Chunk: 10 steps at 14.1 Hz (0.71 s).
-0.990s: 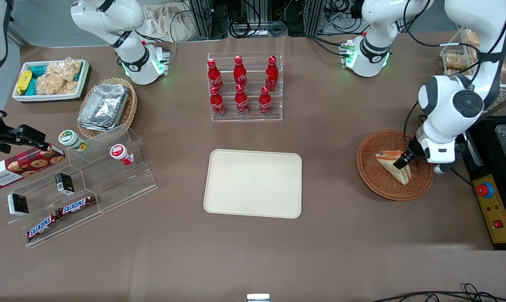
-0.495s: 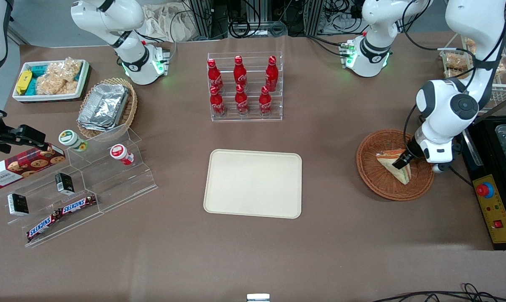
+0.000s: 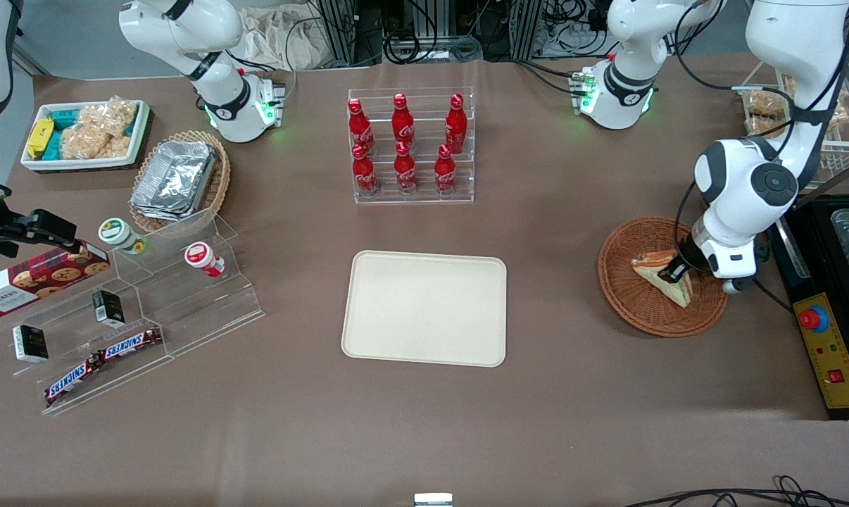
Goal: Place sandwich from basket to tray
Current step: 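Close the left gripper on the sandwich's wrapped edge, then lift the sandwich and carry it toward the beige tray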
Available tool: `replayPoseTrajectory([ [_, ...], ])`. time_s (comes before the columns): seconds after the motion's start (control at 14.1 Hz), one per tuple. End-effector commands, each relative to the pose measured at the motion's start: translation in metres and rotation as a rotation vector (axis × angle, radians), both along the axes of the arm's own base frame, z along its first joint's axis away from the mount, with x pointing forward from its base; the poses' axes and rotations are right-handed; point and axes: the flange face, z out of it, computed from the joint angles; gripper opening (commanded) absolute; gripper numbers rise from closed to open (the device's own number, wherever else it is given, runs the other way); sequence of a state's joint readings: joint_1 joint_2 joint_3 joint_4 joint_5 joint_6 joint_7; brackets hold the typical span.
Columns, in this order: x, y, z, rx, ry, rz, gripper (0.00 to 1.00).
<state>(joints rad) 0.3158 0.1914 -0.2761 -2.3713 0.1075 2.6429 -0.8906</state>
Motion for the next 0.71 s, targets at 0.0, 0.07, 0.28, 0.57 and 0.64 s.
replayPoseTrajectory([
  [0.0,0.029,-0.007,0.044,0.026,0.071,-0.008,0.0],
  [0.07,0.043,-0.015,0.069,0.031,0.113,-0.058,0.0],
  [0.28,0.078,-0.037,0.144,0.032,0.19,-0.193,0.0],
  [0.57,0.113,-0.141,0.209,-0.017,0.23,-0.478,0.0],
  [0.64,0.117,-0.18,0.213,-0.026,0.217,-0.539,0.0],
])
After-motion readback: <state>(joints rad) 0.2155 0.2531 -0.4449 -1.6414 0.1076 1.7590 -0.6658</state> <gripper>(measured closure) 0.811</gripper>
